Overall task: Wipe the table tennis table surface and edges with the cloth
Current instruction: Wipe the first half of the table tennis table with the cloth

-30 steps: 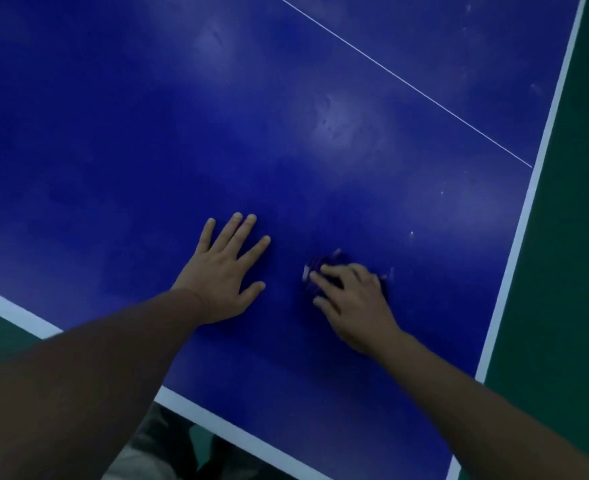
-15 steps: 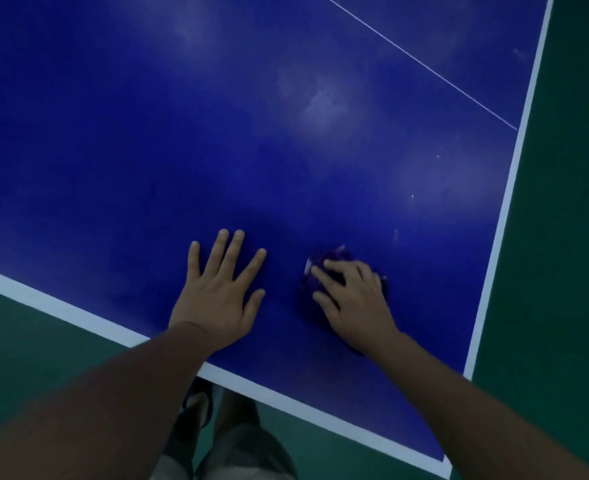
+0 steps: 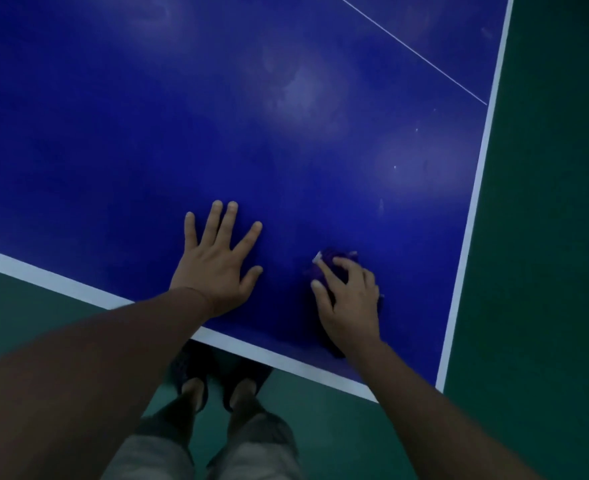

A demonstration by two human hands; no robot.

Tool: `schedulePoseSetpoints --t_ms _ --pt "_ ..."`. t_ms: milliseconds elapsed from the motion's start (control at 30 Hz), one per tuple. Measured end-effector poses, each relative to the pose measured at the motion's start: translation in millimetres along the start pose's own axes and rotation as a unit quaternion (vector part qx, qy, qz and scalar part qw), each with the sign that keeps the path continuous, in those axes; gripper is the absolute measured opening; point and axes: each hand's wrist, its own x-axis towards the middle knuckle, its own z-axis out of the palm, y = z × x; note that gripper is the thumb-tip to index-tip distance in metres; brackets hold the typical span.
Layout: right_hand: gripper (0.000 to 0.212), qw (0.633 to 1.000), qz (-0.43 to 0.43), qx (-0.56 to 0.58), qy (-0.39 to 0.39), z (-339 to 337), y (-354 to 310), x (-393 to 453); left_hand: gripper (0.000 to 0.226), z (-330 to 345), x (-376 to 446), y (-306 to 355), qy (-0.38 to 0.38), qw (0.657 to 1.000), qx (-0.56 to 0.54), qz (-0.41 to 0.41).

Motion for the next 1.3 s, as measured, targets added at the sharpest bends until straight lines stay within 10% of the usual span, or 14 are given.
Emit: schedulePoseSetpoints --t_ms 200,367,567,767,967,1167,1300 --pt "0.051 0.997 -0.073 0.016 0.014 38.7 -76.9 -58.9 0.076 -6.0 -2.4 -1.6 -0.003 1.000 -0.015 0.019" --pt "0.049 0.993 -0.115 -0.021 -0.014 25.2 -19.7 -83.4 0.061 -6.1 -9.7 6.0 0.013 0.998 0.007 0.067" --pt "0.053 0.999 0.030 -0.002 0.030 17.7 -24.8 -36.3 0.062 -1.5 -24.5 24.6 0.024 0.999 -0.018 0.040" --pt "0.055 0.995 -0.085 -0.037 0.023 32.5 -9.0 -87.3 0.065 13.5 -35.6 44.1 0.015 0.999 -0.008 0.031" --pt "0.054 0.997 -0.005 -0.055 0.047 16.6 66.8 -90.5 0.064 14.7 -35.7 47.4 0.032 0.999 -0.009 0.022" --pt "0.050 0.982 -0.179 -0.029 0.059 22.5 34.6 -41.8 0.063 9.6 -28.6 61.3 0.060 0.996 0.031 0.054" --pt "0.049 0.990 -0.123 -0.029 0.057 2.5 59.7 20.2 0.066 6.2 -4.7 93.0 0.048 0.997 -0.010 -0.051"
